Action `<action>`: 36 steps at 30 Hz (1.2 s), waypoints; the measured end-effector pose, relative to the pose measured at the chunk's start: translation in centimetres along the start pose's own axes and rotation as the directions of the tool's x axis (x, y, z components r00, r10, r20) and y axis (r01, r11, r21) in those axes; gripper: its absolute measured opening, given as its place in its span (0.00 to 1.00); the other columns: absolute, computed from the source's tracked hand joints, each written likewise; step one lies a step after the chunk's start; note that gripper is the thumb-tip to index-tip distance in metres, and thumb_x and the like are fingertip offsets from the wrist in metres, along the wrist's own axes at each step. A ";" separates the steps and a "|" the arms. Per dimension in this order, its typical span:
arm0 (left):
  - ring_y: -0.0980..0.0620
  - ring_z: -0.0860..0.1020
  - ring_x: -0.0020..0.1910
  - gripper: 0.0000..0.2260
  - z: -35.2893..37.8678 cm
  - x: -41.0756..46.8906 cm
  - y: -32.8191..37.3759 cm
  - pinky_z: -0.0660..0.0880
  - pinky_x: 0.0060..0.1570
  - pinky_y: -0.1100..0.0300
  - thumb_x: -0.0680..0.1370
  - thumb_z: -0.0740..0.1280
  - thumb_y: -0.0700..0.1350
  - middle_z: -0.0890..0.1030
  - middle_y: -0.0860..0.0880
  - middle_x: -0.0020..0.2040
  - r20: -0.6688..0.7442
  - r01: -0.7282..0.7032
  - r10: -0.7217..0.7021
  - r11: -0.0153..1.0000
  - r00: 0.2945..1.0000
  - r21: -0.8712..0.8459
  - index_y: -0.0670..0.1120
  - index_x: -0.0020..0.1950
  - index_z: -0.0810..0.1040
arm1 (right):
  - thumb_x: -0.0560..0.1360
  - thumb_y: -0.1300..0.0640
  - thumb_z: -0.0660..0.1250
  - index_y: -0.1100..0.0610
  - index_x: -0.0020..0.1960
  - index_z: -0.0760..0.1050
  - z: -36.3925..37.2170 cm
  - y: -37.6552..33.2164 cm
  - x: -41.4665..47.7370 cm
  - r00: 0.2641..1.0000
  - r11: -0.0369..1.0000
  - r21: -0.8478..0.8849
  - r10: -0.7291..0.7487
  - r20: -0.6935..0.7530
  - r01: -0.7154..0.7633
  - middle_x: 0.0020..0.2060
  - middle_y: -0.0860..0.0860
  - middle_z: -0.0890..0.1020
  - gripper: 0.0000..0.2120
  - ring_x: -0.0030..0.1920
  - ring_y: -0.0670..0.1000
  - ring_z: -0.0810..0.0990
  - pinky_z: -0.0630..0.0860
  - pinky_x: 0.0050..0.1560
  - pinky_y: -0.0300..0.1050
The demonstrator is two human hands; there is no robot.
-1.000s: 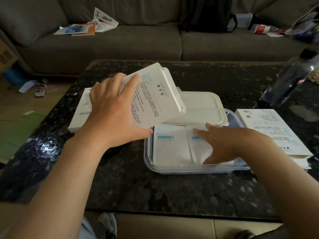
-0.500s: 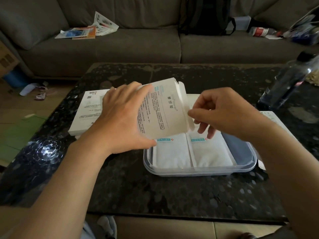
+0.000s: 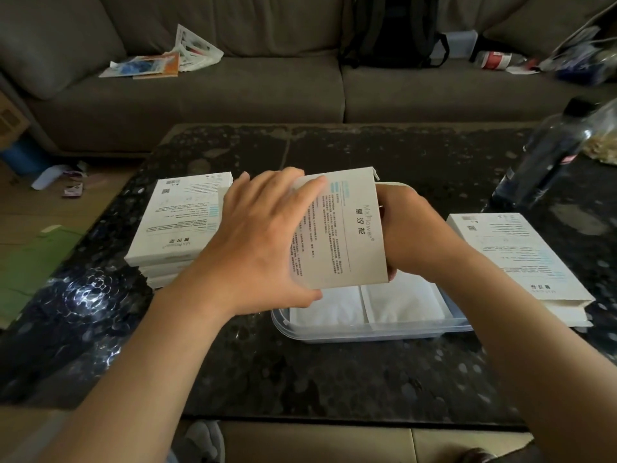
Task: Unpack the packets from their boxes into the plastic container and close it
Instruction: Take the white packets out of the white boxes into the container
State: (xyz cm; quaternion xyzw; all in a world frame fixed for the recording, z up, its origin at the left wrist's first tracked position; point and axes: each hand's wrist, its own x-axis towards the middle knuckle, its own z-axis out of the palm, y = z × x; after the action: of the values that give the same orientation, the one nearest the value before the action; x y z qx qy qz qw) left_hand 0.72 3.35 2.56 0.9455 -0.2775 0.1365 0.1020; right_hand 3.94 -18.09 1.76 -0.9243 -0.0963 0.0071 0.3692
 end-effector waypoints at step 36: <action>0.39 0.62 0.71 0.55 -1.5 -0.7 -4.5 0.56 0.72 0.34 0.56 0.70 0.69 0.63 0.44 0.72 -0.142 0.351 -0.330 0.924 0.933 0.155 0.48 0.78 0.57 | 0.80 0.62 0.66 0.58 0.46 0.85 -6.7 0.2 -1.5 0.971 0.911 0.348 0.238 -0.002 -0.223 0.46 0.53 0.84 0.09 0.47 0.57 0.85 0.84 0.40 0.48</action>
State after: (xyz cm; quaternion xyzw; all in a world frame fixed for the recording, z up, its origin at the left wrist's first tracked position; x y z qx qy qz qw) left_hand 2.32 7.86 3.26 0.9753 -0.0894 0.1941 0.0550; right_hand 3.06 -23.07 6.46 -0.8500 0.0243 0.0470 0.5242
